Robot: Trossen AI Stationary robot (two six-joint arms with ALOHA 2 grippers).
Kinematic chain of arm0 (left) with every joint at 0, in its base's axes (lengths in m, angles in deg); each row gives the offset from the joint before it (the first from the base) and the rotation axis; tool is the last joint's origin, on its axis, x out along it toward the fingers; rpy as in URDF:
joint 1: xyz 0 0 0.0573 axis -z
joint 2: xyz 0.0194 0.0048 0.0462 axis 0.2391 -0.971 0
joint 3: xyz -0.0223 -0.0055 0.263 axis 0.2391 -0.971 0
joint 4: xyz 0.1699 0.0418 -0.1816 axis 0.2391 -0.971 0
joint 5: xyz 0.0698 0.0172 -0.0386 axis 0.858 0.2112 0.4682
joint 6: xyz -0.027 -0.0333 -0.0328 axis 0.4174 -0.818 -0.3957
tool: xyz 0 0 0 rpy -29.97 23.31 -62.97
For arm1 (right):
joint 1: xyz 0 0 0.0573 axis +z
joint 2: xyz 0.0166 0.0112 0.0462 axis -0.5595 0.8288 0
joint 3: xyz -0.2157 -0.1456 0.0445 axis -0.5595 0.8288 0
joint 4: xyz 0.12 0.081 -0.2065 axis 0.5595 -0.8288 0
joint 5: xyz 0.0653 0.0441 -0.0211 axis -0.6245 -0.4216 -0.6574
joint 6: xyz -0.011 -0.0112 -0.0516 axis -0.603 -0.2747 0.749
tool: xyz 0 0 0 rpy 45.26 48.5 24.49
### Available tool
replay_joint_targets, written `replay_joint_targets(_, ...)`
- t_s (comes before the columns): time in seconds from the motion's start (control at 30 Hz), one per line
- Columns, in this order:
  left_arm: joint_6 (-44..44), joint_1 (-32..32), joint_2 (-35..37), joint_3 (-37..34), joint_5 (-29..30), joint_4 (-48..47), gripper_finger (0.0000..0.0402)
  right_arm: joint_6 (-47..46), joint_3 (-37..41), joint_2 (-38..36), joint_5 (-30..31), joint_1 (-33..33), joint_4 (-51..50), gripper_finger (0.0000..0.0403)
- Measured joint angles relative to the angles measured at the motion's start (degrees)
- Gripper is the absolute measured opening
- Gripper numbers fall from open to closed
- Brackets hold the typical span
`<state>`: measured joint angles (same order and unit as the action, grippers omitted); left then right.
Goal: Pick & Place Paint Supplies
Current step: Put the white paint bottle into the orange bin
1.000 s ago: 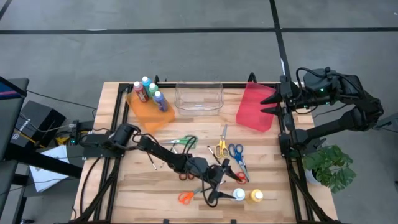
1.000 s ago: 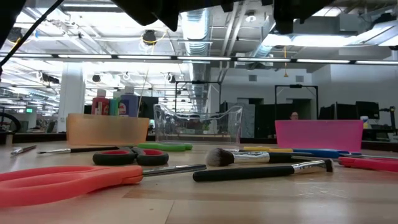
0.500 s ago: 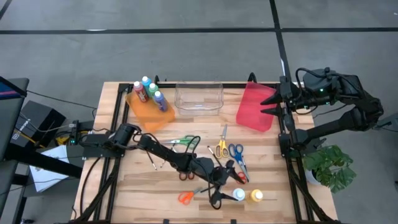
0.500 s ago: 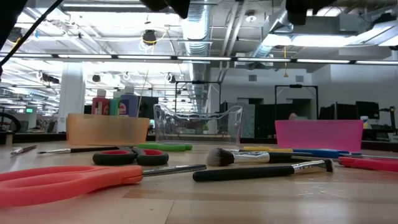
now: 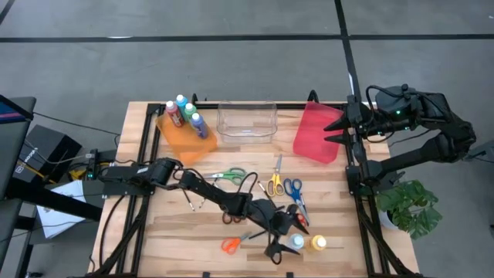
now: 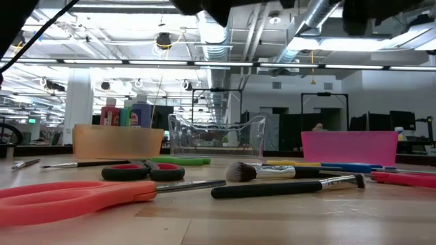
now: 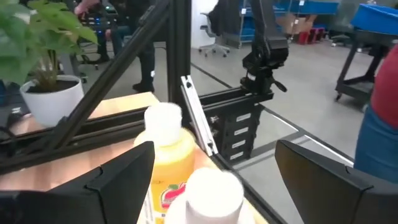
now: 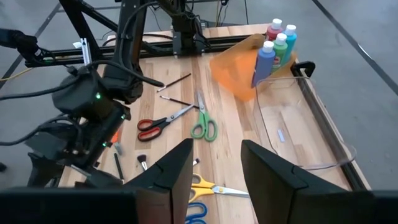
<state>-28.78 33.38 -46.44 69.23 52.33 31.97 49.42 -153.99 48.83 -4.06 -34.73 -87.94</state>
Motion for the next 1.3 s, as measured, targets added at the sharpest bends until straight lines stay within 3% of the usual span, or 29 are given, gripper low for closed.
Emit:
replay_joint_targets(0.17,0.2,-0.3,0.2,0.1,-0.6,-1.4,0.0321,0.0,0.0,0.0,-0.1,0.0,-0.1,0.0134)
replay_joint_targets(0.5,0.5,-0.8,0.2,0.1,-0.9,-2.4,0.0262,0.0,0.0,0.0,-0.9,0.0,-0.5,0.0134)
replay_joint_targets(1.1,3.0,-0.7,0.2,0.1,-1.9,-4.0,0.0119,-0.7,0.0,0.0,-0.9,0.0,-0.4,0.0134)
replay_joint_targets(1.3,3.3,-0.8,0.2,0.1,-3.0,-4.1,0.0115,-1.1,0.0,0.0,-0.9,0.0,-0.4,0.0134)
